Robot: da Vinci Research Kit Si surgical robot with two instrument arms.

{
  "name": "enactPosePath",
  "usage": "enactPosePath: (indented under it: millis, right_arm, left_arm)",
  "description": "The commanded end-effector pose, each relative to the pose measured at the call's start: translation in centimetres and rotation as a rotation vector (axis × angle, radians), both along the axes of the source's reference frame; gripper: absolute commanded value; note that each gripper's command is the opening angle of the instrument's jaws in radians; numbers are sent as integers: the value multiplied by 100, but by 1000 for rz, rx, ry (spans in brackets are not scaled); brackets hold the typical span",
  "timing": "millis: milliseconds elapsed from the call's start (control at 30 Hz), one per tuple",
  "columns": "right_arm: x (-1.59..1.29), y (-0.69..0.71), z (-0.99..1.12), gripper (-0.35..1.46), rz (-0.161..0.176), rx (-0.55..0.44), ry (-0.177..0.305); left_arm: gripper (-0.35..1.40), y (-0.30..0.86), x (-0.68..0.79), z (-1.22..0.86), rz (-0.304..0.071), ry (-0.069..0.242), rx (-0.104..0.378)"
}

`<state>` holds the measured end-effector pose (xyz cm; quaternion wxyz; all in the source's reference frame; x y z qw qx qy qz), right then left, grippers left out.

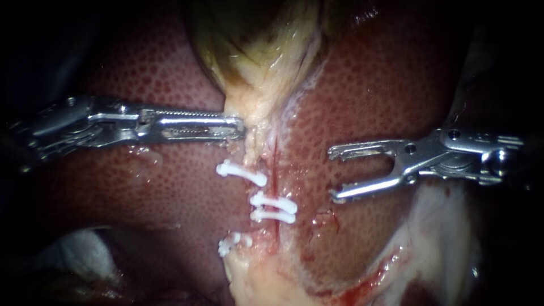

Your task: Going back second clip right tube

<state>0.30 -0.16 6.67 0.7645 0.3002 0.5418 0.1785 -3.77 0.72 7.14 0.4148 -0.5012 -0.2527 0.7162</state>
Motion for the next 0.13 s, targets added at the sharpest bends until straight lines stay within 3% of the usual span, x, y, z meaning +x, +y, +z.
enactPosePath:
  millis: [33,133]
  right_arm:
    - [1,0,-1,50,-1,0,0]
    - [1,0,-1,50,0,0,0]
  left_arm:
    - [-35,0,1,-1,0,0,1]
    - [-35,1,0,-1,0,0,1]
